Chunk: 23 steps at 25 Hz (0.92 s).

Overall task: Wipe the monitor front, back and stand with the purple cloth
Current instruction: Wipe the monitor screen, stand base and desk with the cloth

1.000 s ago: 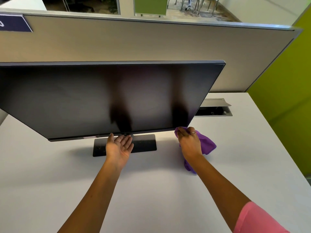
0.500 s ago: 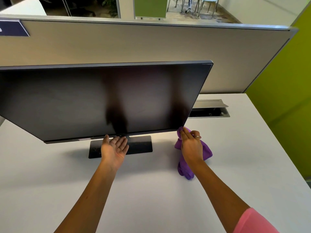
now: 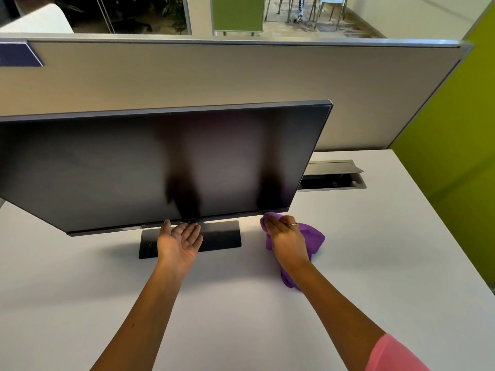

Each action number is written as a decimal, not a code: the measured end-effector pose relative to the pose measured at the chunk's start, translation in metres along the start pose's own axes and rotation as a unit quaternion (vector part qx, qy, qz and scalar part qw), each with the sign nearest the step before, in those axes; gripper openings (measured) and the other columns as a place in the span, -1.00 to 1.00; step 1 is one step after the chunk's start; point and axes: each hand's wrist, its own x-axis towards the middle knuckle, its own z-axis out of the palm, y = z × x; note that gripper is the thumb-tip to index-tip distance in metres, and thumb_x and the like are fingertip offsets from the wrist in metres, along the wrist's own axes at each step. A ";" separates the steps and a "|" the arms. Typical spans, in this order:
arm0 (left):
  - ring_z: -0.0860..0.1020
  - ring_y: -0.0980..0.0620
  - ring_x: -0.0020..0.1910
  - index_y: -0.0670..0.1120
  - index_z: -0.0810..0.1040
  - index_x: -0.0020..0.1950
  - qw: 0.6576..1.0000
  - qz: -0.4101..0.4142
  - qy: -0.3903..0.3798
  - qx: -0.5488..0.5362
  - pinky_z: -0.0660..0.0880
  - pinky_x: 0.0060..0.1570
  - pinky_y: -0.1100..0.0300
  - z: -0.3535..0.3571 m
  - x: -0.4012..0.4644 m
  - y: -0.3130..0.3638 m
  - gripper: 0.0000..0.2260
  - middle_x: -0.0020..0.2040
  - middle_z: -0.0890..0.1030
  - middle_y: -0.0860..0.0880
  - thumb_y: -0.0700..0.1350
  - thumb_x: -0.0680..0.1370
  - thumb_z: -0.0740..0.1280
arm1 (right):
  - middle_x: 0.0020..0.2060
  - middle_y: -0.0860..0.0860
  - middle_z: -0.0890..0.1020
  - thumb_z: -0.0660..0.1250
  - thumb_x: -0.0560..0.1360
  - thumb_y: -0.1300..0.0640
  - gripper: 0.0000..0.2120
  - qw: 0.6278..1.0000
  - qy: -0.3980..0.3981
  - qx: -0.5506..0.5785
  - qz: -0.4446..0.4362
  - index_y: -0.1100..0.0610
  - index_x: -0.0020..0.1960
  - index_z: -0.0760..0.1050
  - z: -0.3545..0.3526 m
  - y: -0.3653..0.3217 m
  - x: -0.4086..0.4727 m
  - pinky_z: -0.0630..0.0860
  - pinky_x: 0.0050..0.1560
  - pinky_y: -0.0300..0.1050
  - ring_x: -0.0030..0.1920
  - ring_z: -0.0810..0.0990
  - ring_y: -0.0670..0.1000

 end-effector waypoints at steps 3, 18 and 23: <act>0.36 -0.12 0.40 -0.19 0.22 0.49 1.000 0.000 0.001 0.004 0.24 0.40 -0.01 0.000 0.000 0.001 -0.45 0.44 0.36 -0.17 0.15 0.64 -0.01 | -0.05 0.15 0.67 0.60 0.20 0.26 -0.54 0.997 0.064 -0.023 -0.036 0.22 0.07 0.60 0.013 0.002 -0.002 0.62 -0.18 -0.04 -0.09 0.66 0.21; 0.35 -0.12 0.41 -0.19 0.20 0.50 1.000 -0.002 -0.003 0.002 0.23 0.41 -0.01 0.001 0.001 -0.001 -0.45 0.45 0.34 -0.16 0.15 0.64 -0.01 | 0.14 0.10 0.45 0.07 0.62 0.03 -0.71 0.972 0.099 0.093 0.192 0.11 0.27 0.36 0.008 0.017 0.010 0.50 0.01 -0.09 0.10 0.49 0.10; 0.35 -0.12 0.41 -0.20 0.20 0.50 1.000 -0.002 -0.005 0.005 0.23 0.41 -0.01 0.000 0.002 0.000 -0.44 0.45 0.34 -0.17 0.15 0.64 -0.01 | 0.27 0.19 0.36 0.04 0.57 0.28 -0.61 0.993 0.049 -0.004 0.111 0.20 0.39 0.27 0.006 0.022 0.007 0.34 0.19 0.10 0.24 0.32 0.21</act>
